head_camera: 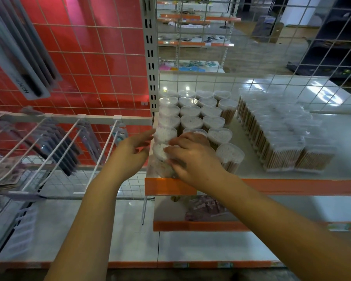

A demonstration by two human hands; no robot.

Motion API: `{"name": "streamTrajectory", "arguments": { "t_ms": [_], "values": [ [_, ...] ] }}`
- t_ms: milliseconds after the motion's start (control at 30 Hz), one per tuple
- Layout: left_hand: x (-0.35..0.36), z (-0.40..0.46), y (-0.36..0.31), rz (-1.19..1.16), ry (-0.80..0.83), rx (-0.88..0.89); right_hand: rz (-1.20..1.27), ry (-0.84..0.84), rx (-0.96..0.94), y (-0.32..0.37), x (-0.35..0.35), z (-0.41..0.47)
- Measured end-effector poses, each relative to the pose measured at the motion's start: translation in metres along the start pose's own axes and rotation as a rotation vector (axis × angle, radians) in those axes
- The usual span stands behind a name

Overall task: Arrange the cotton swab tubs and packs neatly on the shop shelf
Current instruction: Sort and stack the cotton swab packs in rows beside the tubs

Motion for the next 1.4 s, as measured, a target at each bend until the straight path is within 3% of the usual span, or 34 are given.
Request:
{"name": "streamTrajectory", "arguments": {
  "t_ms": [733,1167,1400],
  "values": [
    [0.015,-0.002,-0.020,0.165,-0.060,0.070,-0.066,-0.035,-0.044,0.006,-0.001,0.001],
    [0.025,-0.006,-0.010,-0.144,-0.053,0.051,-0.078,-0.006,-0.059,0.006,-0.002,0.003],
    [0.027,-0.007,-0.006,-0.167,-0.063,0.047,-0.083,-0.013,-0.079,0.004,-0.003,0.002]
  ]
}}
Point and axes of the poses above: each hand's wrist, its own z-axis towards the middle knuckle, its own x-axis out of the palm, y = z × x, the point moved 10 cm from there along z, towards the middle knuckle, and after that the axes turned 12 degrees about y, right-handed, at the moved point
